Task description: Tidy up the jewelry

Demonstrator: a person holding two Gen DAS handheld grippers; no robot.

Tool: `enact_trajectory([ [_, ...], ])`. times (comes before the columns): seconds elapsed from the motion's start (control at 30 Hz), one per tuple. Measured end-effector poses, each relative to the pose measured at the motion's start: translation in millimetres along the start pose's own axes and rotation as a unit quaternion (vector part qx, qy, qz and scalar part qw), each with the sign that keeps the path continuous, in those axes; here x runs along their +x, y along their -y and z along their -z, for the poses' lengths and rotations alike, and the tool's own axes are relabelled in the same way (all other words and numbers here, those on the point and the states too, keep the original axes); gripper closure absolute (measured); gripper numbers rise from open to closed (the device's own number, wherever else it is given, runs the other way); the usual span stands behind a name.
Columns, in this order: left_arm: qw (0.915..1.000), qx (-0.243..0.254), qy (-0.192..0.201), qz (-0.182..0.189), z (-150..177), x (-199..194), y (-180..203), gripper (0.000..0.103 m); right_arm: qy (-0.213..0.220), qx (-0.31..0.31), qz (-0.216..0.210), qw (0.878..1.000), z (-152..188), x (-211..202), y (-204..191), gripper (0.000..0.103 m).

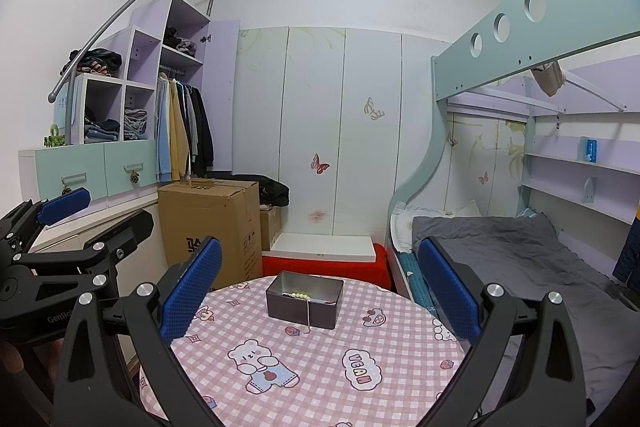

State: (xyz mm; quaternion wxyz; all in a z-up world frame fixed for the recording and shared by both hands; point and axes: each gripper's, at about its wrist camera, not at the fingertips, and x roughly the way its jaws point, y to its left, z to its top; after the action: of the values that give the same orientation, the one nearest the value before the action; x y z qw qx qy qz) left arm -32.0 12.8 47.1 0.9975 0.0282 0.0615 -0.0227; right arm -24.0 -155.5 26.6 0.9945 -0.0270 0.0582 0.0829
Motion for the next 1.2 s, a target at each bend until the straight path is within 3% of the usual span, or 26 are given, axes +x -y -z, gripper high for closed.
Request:
enact_trajectory([
  [1.2, 1.0000, 0.001, -0.006, 0.000, 4.3, 4.6, -6.0, 0.010, -0.010, 0.003, 0.001, 1.000, 7.1, 8.7, 0.0, 0.008],
])
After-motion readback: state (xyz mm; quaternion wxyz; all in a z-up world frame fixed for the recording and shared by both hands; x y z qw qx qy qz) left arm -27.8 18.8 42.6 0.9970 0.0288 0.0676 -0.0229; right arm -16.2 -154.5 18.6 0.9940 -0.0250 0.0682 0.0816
